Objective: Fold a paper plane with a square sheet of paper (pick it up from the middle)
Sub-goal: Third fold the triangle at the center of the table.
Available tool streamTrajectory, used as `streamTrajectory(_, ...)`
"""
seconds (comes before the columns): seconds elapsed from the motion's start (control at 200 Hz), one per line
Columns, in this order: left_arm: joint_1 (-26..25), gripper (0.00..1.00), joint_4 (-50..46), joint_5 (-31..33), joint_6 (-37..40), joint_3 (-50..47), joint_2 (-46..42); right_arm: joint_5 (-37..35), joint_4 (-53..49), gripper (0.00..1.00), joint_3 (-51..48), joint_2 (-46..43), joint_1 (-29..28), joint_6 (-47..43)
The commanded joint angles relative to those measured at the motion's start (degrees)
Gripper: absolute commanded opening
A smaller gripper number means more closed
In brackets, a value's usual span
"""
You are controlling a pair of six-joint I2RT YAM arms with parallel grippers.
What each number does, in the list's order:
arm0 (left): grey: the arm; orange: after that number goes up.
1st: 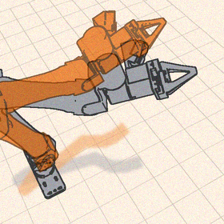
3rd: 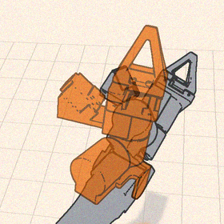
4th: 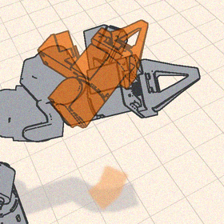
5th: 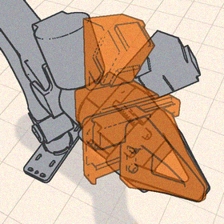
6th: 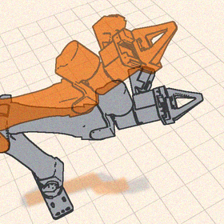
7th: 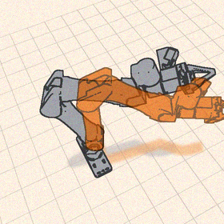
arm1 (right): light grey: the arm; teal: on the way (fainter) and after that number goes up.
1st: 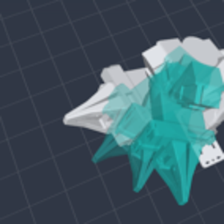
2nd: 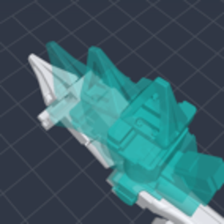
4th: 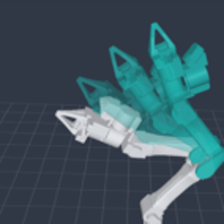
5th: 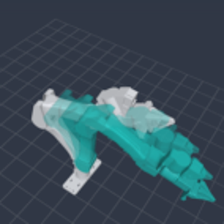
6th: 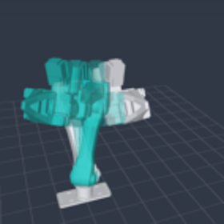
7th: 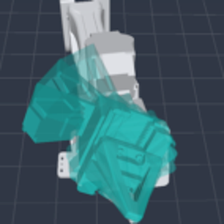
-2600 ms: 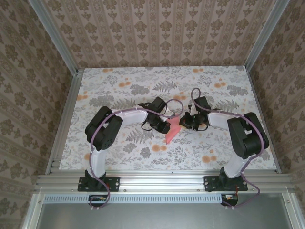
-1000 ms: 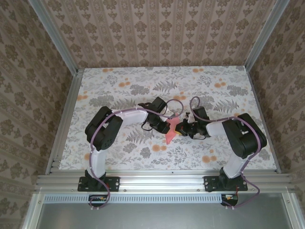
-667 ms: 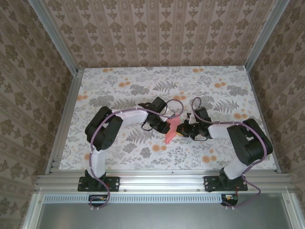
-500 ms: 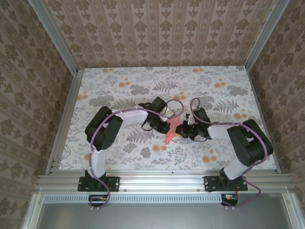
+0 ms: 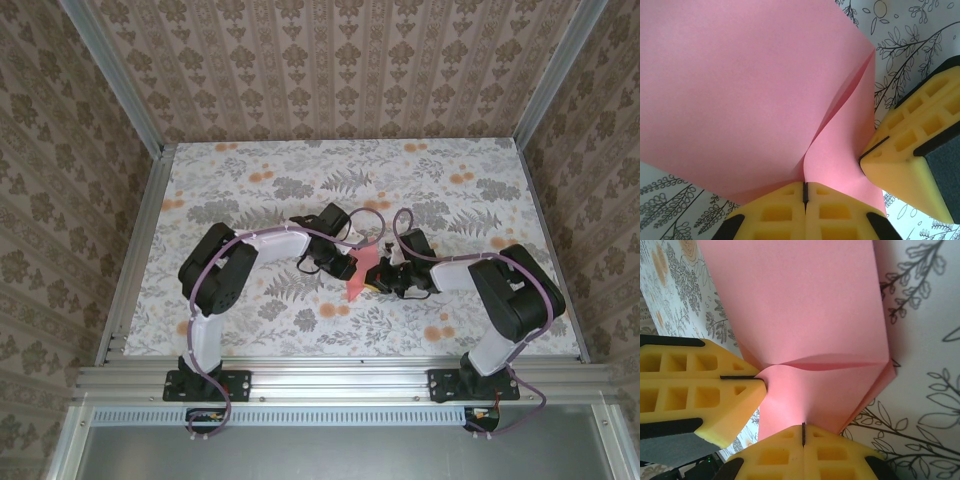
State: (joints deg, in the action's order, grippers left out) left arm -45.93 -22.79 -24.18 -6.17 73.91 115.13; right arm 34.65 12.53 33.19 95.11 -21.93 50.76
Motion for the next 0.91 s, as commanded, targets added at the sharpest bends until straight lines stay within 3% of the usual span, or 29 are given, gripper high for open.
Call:
streamTrajectory(0.0,-0.34,0.04,-3.03,2.46,0.39,-1.05,1.14,-2.30,-3.14,0.05,-0.58,-2.12,-0.30,-0.97)
streamTrajectory(0.235,-0.40,0.04,-2.97,2.92,0.22,-0.78,1.41,-1.54,-1.58,0.05,-1.54,-5.05,-1.83,1.31)
streamTrajectory(0.64,-0.37,0.04,-2.91,2.76,0.04,-1.03,1.34,-3.42,1.09,0.04,-1.95,2.45,-3.03,1.88)
streamTrajectory(0.9,-0.38,0.04,-2.72,3.17,0.00,-1.66,0.93,-3.30,-0.67,0.04,-2.73,-5.88,-3.61,2.93)
